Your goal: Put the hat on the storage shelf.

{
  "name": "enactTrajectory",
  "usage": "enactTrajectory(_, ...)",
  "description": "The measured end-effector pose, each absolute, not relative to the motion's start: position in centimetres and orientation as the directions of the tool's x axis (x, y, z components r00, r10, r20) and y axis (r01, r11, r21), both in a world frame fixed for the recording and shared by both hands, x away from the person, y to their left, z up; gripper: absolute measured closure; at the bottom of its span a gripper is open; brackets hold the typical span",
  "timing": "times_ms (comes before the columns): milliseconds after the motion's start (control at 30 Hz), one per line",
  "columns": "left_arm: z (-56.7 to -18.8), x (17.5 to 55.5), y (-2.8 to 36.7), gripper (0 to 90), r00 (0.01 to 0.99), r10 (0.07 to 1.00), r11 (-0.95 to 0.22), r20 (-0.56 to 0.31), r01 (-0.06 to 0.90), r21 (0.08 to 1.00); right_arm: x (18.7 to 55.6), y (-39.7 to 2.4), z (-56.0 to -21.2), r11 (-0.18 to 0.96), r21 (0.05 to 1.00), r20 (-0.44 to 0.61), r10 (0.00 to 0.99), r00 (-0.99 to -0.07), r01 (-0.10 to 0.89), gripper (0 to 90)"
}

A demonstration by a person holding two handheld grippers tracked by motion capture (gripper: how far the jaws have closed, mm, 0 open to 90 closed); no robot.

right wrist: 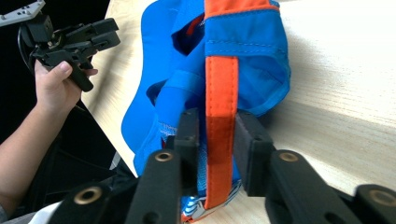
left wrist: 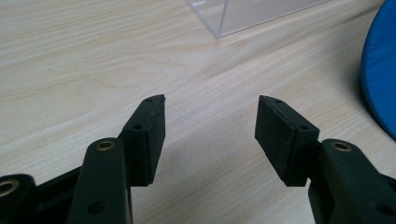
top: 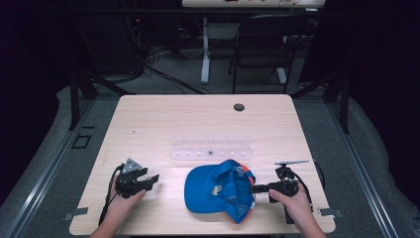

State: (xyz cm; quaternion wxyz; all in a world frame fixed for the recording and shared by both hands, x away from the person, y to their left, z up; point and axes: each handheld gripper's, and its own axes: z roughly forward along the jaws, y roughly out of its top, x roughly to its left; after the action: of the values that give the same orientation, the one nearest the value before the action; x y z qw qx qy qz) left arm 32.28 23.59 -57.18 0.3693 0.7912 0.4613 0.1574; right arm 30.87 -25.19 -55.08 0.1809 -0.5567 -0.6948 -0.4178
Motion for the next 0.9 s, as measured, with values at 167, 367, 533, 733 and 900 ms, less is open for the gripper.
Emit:
enactTrajectory(167,-57.2,32.3,23.6,43.2,0.524,0.847,-0.300,-0.093,0.614,0.730,31.0,-25.1,-54.9,0.023,0.357,0.731,0.616,-0.295,0.934,77.6)
enactTrajectory(367,-57.2,32.3,23.6,43.2,0.526,0.845,-0.303,-0.092,0.613,0.730,31.2,-25.2,-54.3,0.009,0.349,0.732,0.621,-0.279,0.937,77.9)
enactTrajectory(533,-57.2,32.3,23.6,43.1,0.523,0.847,-0.299,-0.095,0.616,0.729,31.3,-25.3,-53.6,-0.017,0.337,0.722,0.647,-0.246,0.941,78.0)
enactTrajectory(733,-57.2,32.3,23.6,43.1,0.522,0.847,-0.298,-0.095,0.616,0.729,31.5,-25.0,-52.7,-0.014,0.326,0.686,0.692,-0.226,0.945,78.1)
enactTrajectory(900,-57.2,32.3,23.6,43.1,0.522,0.848,-0.297,-0.096,0.616,0.730,32.1,-24.6,-51.2,0.032,0.316,0.612,0.757,-0.229,0.948,78.1)
